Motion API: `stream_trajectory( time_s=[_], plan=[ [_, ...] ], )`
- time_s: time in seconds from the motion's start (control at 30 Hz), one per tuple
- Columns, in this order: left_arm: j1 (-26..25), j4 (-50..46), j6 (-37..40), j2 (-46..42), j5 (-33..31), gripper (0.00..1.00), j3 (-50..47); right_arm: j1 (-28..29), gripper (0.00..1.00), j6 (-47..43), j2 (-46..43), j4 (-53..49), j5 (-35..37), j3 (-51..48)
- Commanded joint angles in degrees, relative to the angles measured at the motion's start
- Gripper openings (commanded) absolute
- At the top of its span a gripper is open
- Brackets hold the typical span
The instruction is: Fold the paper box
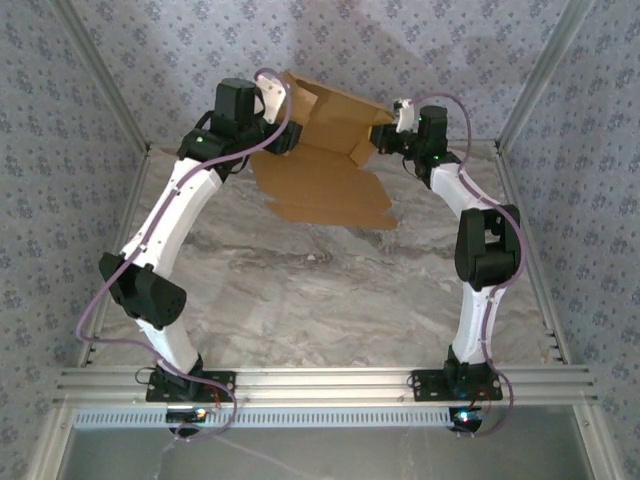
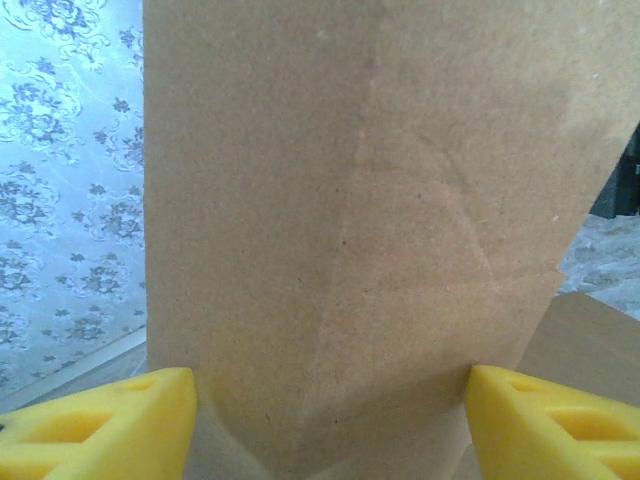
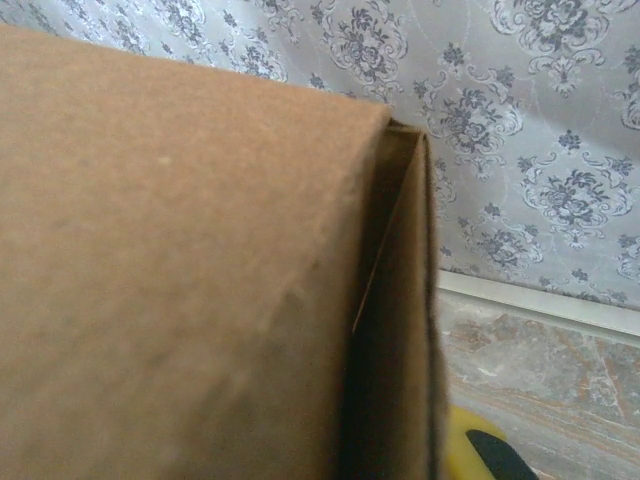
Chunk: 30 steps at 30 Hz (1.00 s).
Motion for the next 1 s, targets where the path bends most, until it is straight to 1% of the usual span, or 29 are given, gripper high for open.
stream_trajectory(
  time_s=[0.0,0.13,0.23,0.3,0.53,0.6,0.73,0.8,0.9,0.97],
  plan=[
    [-0.96,2.25,1.49,0.37,-2.43,0.72,-0.57,2.34,0.00,-2.36,-4.52,3.87,-8.50,-0.09],
    [-0.94,3.74,1.07,-0.19,-7.52,0.74,-1.26,2.50,0.00,-2.94,-5.30,3.91,-8.61,-0.57],
    [-0.96,5.37,1.36,-0.94,-9.20,0.71,-1.78,2.65,0.00,-3.22,-5.63,3.85,-8.70,-0.76],
    [-1.05,6.01,1.37,-1.21,-10.47,0.67,-3.45,2.70,0.00,-3.14,-5.74,3.93,-8.78,-0.85],
    [-1.61,7.18,2.29,-0.95,-13.28,0.48,-3.54,3.48,0.00,-3.40,-6.09,3.00,-7.92,-0.33],
    [-2.03,7.67,2.98,-0.64,-14.93,0.42,-3.45,3.68,0.00,-3.18,-6.10,2.91,-7.77,-0.15],
    [-2.41,7.95,3.50,0.18,-17.51,0.35,-2.41,4.31,0.00,-3.36,-6.18,2.30,-7.58,0.42],
    [-2.50,8.03,3.47,0.59,-19.33,0.28,-2.40,4.73,0.00,-3.66,-6.35,1.45,-7.25,0.85],
    [-2.60,8.76,3.73,0.96,-22.11,0.20,-1.22,5.40,0.00,-3.73,-6.77,0.35,-6.34,1.39],
    [-2.62,9.44,4.25,1.16,-24.07,0.19,-0.65,6.03,0.00,-3.58,-7.12,-0.59,-5.74,1.99]
  ],
)
